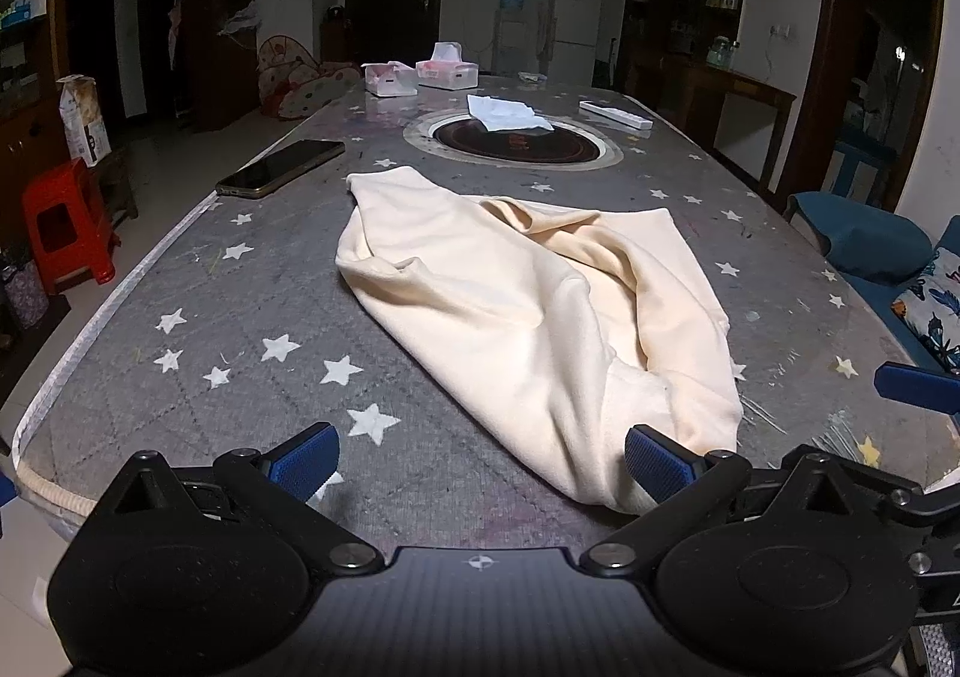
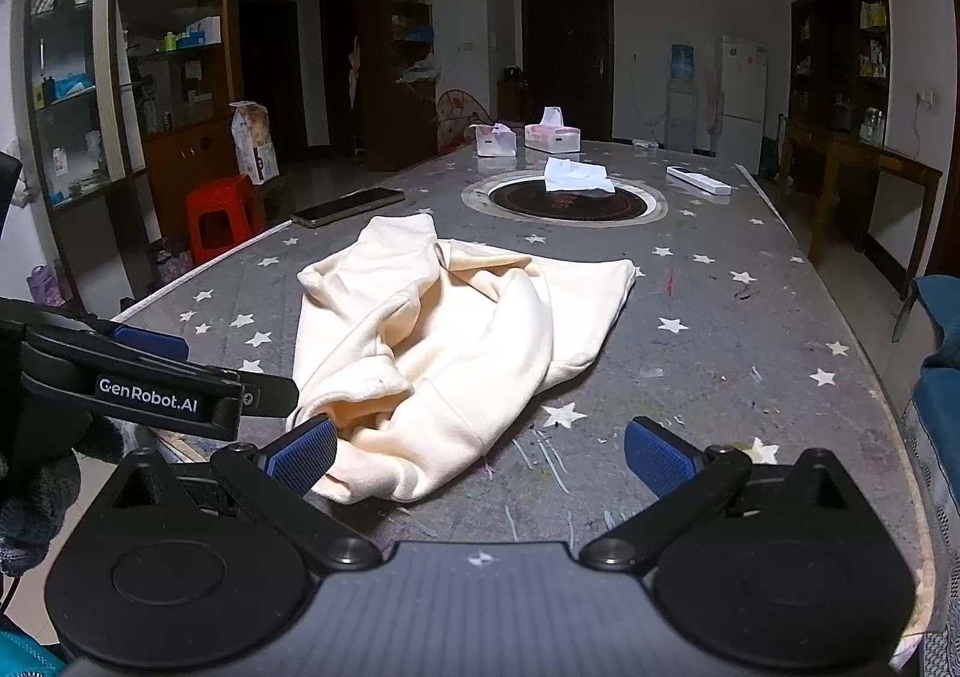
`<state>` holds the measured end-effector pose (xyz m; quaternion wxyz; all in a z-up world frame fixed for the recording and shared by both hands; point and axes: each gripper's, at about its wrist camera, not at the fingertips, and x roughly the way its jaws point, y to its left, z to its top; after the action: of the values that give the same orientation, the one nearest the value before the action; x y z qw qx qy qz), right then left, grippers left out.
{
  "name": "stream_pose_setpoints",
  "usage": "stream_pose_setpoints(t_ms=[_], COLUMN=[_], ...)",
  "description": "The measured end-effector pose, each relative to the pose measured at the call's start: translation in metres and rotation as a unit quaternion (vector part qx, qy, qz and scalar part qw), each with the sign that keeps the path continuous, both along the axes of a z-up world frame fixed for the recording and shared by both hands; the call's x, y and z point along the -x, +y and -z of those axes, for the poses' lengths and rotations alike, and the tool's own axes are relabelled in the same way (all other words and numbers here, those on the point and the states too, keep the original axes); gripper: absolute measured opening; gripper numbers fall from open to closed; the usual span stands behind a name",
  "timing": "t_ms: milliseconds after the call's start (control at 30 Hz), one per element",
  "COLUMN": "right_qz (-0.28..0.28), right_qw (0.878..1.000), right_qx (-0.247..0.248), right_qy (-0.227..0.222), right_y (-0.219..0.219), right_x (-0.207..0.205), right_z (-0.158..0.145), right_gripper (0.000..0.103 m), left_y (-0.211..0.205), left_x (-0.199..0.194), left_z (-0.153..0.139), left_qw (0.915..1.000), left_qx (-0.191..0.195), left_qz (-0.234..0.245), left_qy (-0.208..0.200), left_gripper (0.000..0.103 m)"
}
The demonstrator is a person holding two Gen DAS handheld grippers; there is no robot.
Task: Fold clothes
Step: 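Move both grippers toward the crumpled cream shirt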
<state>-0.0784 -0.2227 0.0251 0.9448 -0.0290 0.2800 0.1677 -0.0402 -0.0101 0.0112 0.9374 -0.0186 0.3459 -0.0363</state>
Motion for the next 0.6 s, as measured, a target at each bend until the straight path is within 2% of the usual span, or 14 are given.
stream_pose_setpoints(t_ms=[600], right_qz=[-0.012], right_qw=[1.000], right_qx=[0.003], right_qy=[0.022], right_y=[0.005], right_x=[-0.019], right_z=[0.007], right_gripper=[0.103], left_y=[0.001], left_x=[-0.018], left_z=[0.004], left_qw=[0.9998], left_qx=[0.000], left_qz=[-0.003], left_qy=[0.019], left_gripper=[0.103])
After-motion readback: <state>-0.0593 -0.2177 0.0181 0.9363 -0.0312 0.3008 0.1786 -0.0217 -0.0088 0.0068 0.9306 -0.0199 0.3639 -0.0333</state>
